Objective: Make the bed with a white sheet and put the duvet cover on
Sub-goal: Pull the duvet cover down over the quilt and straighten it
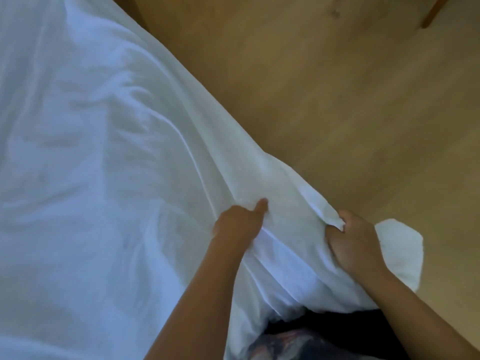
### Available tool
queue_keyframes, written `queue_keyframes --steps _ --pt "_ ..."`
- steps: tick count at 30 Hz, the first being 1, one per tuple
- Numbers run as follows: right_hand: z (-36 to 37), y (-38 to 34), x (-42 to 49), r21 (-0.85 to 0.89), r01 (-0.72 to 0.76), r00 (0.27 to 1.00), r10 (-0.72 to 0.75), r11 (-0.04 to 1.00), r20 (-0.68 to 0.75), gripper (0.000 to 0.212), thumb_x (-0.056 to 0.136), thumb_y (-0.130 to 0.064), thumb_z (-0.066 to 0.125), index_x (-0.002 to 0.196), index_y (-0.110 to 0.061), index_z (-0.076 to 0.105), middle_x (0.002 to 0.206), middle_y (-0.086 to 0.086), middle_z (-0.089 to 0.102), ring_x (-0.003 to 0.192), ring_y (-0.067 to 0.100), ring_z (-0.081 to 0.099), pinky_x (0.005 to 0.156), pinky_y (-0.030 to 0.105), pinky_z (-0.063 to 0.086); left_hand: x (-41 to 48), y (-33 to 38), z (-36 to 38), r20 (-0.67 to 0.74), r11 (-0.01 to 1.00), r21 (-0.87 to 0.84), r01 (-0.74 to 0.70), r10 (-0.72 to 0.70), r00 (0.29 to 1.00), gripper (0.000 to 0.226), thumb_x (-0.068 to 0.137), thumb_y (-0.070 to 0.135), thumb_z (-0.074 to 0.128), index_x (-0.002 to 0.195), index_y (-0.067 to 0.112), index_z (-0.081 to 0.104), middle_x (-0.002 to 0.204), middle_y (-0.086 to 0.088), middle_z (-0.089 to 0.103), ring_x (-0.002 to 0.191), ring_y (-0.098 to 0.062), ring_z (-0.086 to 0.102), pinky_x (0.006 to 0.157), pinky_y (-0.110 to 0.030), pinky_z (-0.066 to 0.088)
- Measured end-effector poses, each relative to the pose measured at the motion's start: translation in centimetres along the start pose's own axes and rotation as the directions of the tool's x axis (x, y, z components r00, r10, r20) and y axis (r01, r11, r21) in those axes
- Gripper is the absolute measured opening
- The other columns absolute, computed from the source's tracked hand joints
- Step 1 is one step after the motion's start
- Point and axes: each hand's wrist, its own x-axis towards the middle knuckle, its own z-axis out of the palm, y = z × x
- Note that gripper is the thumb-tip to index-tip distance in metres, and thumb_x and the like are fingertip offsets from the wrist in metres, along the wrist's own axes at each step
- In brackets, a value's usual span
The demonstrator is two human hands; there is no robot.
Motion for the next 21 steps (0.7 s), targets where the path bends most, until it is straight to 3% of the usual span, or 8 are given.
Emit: queue_keyframes --steps 3,5,8,10,12,15,18,21 --pt "0.8 -0.4 -1.7 -0.042 0.058 0.994 -0.054 0.997 0.1 0.016 0.083 -0.006 0.054 0.069 -0.014 0.05 0.062 0.004 0.054 0.062 0.022 0.048 0.059 0.035 0.035 0.1 1.2 0.8 0.163 0.917 -0.378 0.126 -0.069 0.984 0.074 0.072 0.076 0.052 0.098 0.007 0.059 0.094 -0.01 0.065 0.081 -0.03 0.066 0.063 -0.037 0.056" --pt "1.2 -0.1 -3.3 -0.109 0.109 0.977 -0.086 0.988 0.195 0.004 0.084 -0.008 0.052 0.082 -0.011 0.054 0.066 0.004 0.058 0.063 0.017 0.053 0.063 0.033 0.04 0.8 1.6 0.9 0.036 0.866 -0.497 0.055 -0.043 0.998 0.056 0.084 0.055 0.056 0.104 0.003 0.06 0.1 -0.014 0.065 0.094 -0.035 0.064 0.076 -0.042 0.055" --pt "0.2 1.7 -4.2 -0.043 -0.022 0.986 0.029 0.999 0.164 0.013 0.087 -0.013 0.051 0.076 -0.012 0.056 0.064 0.001 0.056 0.062 0.012 0.053 0.059 0.029 0.039 -1.3 1.9 1.5 -0.189 0.884 -0.423 -0.2 0.13 0.973 0.033 0.089 0.028 0.05 0.074 0.002 0.063 0.074 -0.014 0.064 0.089 -0.036 0.064 0.073 -0.034 0.048" --pt "-0.9 3.0 -3.4 -0.013 -0.082 0.988 0.083 0.997 0.133 0.021 0.091 -0.011 0.05 0.071 -0.009 0.055 0.068 0.006 0.058 0.069 0.027 0.055 0.064 0.036 0.039 -4.3 1.8 2.9 -0.213 0.851 -0.41 -0.328 0.26 0.942 0.037 0.083 0.035 0.045 0.06 0.008 0.058 0.061 -0.006 0.06 0.073 -0.031 0.062 0.063 -0.031 0.043" --pt "-1.4 3.3 -2.2 -0.048 -0.088 0.96 0.098 0.995 0.262 0.016 0.092 -0.007 0.049 0.082 0.004 0.058 0.081 0.016 0.062 0.079 0.034 0.058 0.067 0.035 0.041 -6.4 1.4 3.8 -0.199 0.819 -0.428 -0.381 0.326 0.924 0.041 0.078 0.039 0.044 0.046 0.013 0.043 0.043 0.006 0.043 0.047 -0.016 0.046 0.052 -0.029 0.037" --pt "-2.1 1.7 0.3 0.014 -0.076 0.885 0.061 0.997 0.461 0.019 0.088 0.002 0.047 0.098 -0.006 0.061 0.09 0.012 0.064 0.083 0.027 0.06 0.061 0.026 0.04 -5.9 0.6 3.7 -0.215 0.796 -0.448 -0.408 0.347 0.913 0.042 0.087 0.028 0.049 0.06 -0.005 0.051 0.054 -0.001 0.048 0.05 -0.014 0.043 0.055 -0.035 0.042" --pt "-1.8 -2.2 3.9 0.307 -0.206 0.881 0.04 0.929 0.472 0.034 0.087 0.003 0.04 0.103 -0.019 0.061 0.107 0.028 0.058 0.104 0.047 0.051 0.069 0.03 0.037 -5.2 -0.4 2.9 -0.219 0.792 -0.42 -0.443 0.385 0.897 0.04 0.091 0.029 0.05 0.074 -0.007 0.058 0.066 -0.007 0.058 0.063 -0.019 0.055 0.064 -0.033 0.047" --pt "2.1 -6.3 6.6 0.248 -0.033 0.902 -0.078 0.968 0.424 0.01 0.092 -0.025 0.052 0.092 -0.031 0.06 0.099 -0.005 0.06 0.095 0.017 0.057 0.08 0.029 0.043 -5.2 -1.9 2.5 -0.066 0.822 -0.385 -0.42 0.429 0.901 0.039 0.094 0.038 0.05 0.068 0.01 0.059 0.055 0.005 0.062 0.056 -0.008 0.06 0.062 -0.027 0.049"
